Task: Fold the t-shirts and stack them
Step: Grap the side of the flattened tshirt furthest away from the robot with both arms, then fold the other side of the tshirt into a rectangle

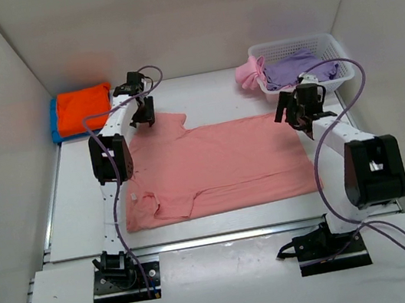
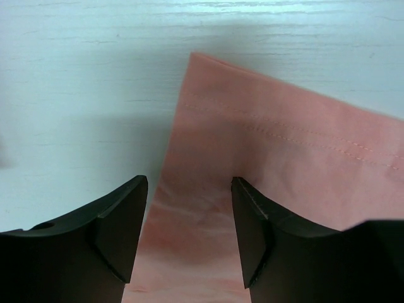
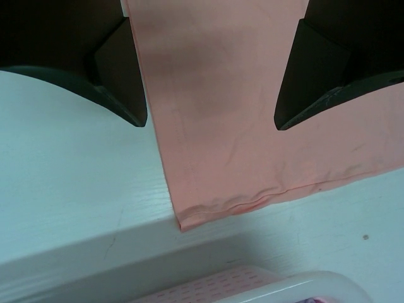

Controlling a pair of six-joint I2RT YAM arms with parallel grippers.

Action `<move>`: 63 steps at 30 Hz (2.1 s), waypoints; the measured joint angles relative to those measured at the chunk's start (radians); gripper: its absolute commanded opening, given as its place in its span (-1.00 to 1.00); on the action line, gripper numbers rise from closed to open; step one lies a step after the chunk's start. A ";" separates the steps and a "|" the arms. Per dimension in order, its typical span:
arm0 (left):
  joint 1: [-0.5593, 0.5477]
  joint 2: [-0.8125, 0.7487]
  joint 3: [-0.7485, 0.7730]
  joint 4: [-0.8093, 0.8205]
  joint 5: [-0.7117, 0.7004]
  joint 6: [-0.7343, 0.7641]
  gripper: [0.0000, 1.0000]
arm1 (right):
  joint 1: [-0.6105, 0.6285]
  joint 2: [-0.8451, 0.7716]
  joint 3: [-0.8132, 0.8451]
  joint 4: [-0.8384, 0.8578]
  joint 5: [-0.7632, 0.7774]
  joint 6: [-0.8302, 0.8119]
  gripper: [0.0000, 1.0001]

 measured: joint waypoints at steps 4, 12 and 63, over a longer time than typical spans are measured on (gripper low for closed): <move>0.001 0.000 -0.001 -0.010 0.041 -0.003 -0.49 | -0.008 0.085 0.058 -0.019 0.000 0.029 0.73; 0.002 -0.002 -0.006 -0.030 0.093 0.016 -1.00 | -0.013 0.227 0.149 -0.053 0.000 0.074 0.82; 0.025 -0.525 -0.631 0.092 0.227 -0.060 -1.00 | -0.044 0.248 0.193 -0.078 -0.113 0.081 -0.99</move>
